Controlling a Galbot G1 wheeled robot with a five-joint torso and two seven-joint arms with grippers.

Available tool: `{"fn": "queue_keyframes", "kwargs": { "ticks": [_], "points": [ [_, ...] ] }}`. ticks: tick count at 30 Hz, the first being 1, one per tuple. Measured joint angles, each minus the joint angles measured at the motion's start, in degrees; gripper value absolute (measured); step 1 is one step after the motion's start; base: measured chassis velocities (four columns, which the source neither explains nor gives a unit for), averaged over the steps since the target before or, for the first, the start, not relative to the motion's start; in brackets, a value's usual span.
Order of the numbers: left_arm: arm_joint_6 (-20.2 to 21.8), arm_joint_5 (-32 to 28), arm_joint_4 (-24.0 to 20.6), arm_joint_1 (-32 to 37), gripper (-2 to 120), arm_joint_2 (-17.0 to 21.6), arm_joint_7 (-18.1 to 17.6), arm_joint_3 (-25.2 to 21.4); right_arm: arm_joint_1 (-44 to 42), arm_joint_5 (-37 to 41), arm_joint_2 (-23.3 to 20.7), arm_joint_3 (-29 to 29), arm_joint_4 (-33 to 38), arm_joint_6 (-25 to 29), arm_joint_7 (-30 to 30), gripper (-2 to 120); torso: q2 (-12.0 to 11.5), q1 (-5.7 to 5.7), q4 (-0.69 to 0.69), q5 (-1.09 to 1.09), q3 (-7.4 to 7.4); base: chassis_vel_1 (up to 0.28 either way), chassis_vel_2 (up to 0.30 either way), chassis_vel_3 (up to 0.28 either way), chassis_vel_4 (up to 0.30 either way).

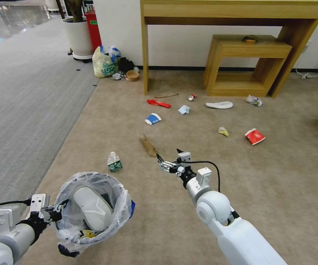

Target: Pick up the trash bin and place the garbage on the floor into it.

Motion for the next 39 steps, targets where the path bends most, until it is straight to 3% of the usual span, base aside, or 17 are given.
{"fn": "queue_keyframes", "kwargs": {
  "ticks": [12,17,28,39],
  "points": [
    [0.0,-0.1,0.1,-0.5,0,0.0,0.2,0.1,-0.6,0.0,-1.0,4.3,-0.9,0.1,-0.2,100,0.0,0.01,0.01,0.0,0.01,0.215,0.219,-0.209,-0.201],
    [0.0,-0.1,0.4,-0.8,0,0.1,0.3,0.0,-2.3,-0.5,-2.7,7.0,-0.8,-1.0,-2.9,100,0.0,0.01,0.02,-0.03,0.0,0.185,0.193,-0.186,-0.19],
    [0.0,-0.3,1.1,-1.9,0,0.0,1.3,0.0,-7.3,-2.4,-1.5,13.7,-1.6,-2.6,-4.1,100,0.0,0.0,-0.01,0.01,0.01,0.021,0.023,-0.032,-0.022],
    [0.0,-0.4,1.3,-3.0,0,0.3,1.5,-0.1,-9.8,-2.6,-1.8,16.5,-0.9,-1.0,-4.2,100,0.0,0.0,0.01,0.0,0.0,-0.03,0.031,0.031,-0.018]
  ]
}}
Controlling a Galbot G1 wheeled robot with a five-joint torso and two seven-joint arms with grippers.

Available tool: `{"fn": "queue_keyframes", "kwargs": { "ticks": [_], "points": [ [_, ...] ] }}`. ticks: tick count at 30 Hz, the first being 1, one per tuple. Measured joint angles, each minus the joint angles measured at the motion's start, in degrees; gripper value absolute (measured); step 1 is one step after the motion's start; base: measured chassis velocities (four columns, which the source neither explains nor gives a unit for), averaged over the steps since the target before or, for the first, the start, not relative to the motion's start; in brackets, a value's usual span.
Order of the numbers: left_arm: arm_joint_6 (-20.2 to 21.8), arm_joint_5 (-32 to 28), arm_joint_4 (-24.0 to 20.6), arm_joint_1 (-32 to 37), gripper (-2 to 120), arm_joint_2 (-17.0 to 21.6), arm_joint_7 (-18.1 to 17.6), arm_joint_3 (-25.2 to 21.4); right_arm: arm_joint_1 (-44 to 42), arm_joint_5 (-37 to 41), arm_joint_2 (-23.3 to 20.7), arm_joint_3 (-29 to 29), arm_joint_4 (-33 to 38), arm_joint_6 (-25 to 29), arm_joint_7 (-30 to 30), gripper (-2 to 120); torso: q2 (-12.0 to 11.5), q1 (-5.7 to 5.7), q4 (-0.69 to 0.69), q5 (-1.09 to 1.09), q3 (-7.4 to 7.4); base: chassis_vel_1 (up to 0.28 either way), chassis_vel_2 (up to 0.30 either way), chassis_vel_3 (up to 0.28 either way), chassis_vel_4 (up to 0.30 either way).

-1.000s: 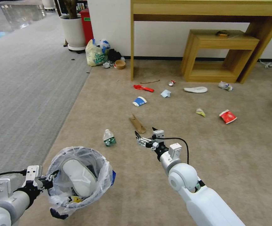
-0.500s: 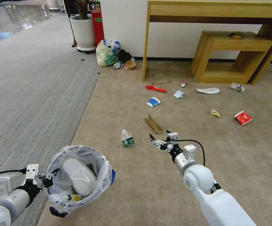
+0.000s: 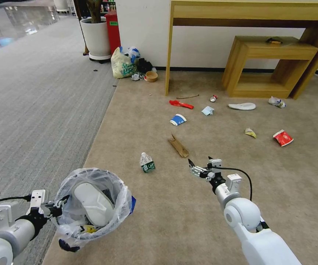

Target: Pick up the trash bin and place the garbage on the floor into it.

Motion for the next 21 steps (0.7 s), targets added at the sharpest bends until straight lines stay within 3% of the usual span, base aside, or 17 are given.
{"fn": "queue_keyframes", "kwargs": {
  "ticks": [21],
  "points": [
    [0.0,0.1,-0.3,0.1,0,-0.4,0.0,0.0,-1.6,-1.6,0.1,-0.5,-0.6,0.8,-0.7,100,0.0,0.02,-0.01,0.0,0.03,-0.191,0.188,0.192,-0.194]
  ]
}}
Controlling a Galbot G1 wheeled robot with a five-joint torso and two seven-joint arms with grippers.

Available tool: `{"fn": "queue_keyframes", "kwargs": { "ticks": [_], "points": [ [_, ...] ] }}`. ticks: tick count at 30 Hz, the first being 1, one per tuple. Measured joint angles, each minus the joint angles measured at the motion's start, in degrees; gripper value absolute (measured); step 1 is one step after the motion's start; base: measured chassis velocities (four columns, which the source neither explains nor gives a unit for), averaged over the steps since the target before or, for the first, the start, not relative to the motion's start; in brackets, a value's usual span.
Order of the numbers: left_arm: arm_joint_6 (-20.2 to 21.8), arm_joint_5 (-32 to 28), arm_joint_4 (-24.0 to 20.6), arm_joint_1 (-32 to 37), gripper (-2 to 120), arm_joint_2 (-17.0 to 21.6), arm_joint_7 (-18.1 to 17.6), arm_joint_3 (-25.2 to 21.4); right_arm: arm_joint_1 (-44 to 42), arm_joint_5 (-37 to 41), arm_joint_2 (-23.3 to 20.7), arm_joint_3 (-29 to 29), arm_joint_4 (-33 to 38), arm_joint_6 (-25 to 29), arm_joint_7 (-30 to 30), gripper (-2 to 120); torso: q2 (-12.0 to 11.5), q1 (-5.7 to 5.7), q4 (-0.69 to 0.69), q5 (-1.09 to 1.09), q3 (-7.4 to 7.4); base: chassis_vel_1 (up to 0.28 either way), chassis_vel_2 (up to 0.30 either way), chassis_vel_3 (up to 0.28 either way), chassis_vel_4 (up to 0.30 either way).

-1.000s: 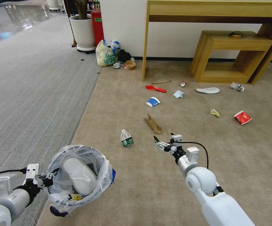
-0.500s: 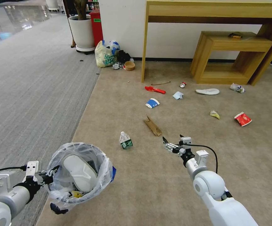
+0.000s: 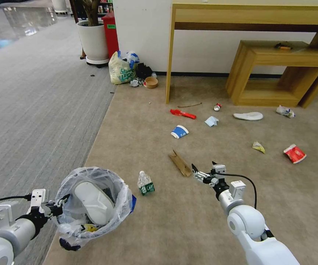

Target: Pick up the trash bin and place the garbage on the floor into it.

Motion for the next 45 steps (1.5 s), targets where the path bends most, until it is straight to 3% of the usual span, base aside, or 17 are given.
{"fn": "queue_keyframes", "kwargs": {
  "ticks": [8,14,22,31,45],
  "points": [
    [0.0,-0.3,0.9,0.0,0,-0.2,-0.6,-1.3,7.8,-0.1,-0.4,-6.5,-9.4,-0.2,-2.5,100,0.0,-0.02,0.01,-0.02,-0.03,0.002,0.014,0.022,-0.005],
    [0.0,-2.0,1.7,0.3,0,-0.1,-0.7,-4.3,15.2,-1.4,-0.1,-15.8,-20.2,0.3,-7.3,100,0.0,-0.02,0.0,0.0,-0.02,0.0,0.0,0.0,0.0],
    [0.0,-2.4,1.6,0.6,0,-0.4,-1.2,-5.1,27.3,-1.6,5.3,-28.0,-34.2,-0.8,-13.5,100,0.0,-0.02,0.02,-0.01,-0.02,0.0,0.0,0.0,0.0],
    [0.0,-2.7,1.1,0.5,0,-0.5,-1.7,-4.9,34.5,0.6,10.9,-31.2,-47.8,-3.0,-14.7,100,0.0,-0.02,0.0,-0.01,-0.02,0.0,0.0,0.0,0.0],
    [0.0,-2.3,0.9,1.1,0,-0.5,-1.6,-4.7,36.4,1.5,16.5,-31.2,-56.9,-3.6,-15.8,100,0.0,-0.02,0.0,-0.01,-0.02,0.0,0.0,0.0,0.0]
  ]
}}
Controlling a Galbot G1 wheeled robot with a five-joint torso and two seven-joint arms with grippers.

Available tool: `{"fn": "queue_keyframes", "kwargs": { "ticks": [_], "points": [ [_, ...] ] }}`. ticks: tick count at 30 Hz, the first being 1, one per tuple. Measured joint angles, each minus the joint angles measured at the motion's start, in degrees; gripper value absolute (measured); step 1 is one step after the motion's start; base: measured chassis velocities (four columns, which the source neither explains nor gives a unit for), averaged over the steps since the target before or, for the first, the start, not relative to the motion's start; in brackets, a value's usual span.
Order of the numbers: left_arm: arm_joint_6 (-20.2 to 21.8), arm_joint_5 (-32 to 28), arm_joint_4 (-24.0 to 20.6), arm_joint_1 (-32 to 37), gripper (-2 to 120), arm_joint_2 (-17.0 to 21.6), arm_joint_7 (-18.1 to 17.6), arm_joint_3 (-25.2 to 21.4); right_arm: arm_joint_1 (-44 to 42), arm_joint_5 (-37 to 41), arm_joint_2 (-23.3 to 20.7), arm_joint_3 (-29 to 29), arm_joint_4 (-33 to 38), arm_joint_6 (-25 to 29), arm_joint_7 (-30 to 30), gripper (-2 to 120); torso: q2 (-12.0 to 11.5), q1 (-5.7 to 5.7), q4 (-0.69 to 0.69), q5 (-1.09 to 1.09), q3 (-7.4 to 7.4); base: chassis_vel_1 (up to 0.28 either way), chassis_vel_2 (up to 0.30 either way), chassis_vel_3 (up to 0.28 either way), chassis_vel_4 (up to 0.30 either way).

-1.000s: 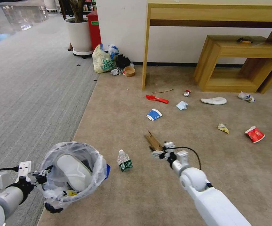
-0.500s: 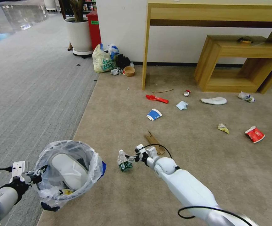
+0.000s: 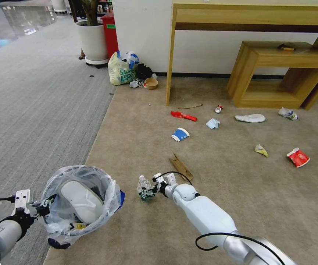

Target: Pick up the trash bin and place the garbage on the floor into it.

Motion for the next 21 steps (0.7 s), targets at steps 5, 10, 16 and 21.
{"fn": "queue_keyframes", "kwargs": {
  "ticks": [5,10,16,21],
  "points": [
    [0.0,0.2,-0.1,0.1,0,0.0,0.0,0.2,0.0,-1.5,1.7,1.1,-2.7,1.6,-0.8,100,0.0,0.0,0.01,0.0,0.0,0.0,0.0,0.0,0.0],
    [0.0,0.2,0.0,0.0,0,0.1,0.0,0.2,0.4,-2.6,3.1,1.7,-5.0,2.7,-1.3,100,0.0,0.0,0.0,0.0,0.0,0.0,0.0,0.0,0.0],
    [0.0,0.1,0.4,-0.5,0,0.3,0.0,0.5,0.7,-4.8,6.1,3.3,-8.7,4.9,-2.1,87,0.0,0.0,0.0,0.0,0.0,0.0,0.0,0.0,0.0],
    [0.0,-0.5,0.8,-0.8,0,0.2,0.0,0.7,0.8,-5.6,7.0,3.7,-10.0,5.9,-2.2,75,0.0,0.0,0.01,0.0,0.0,0.0,0.0,0.0,0.0]
  ]
}}
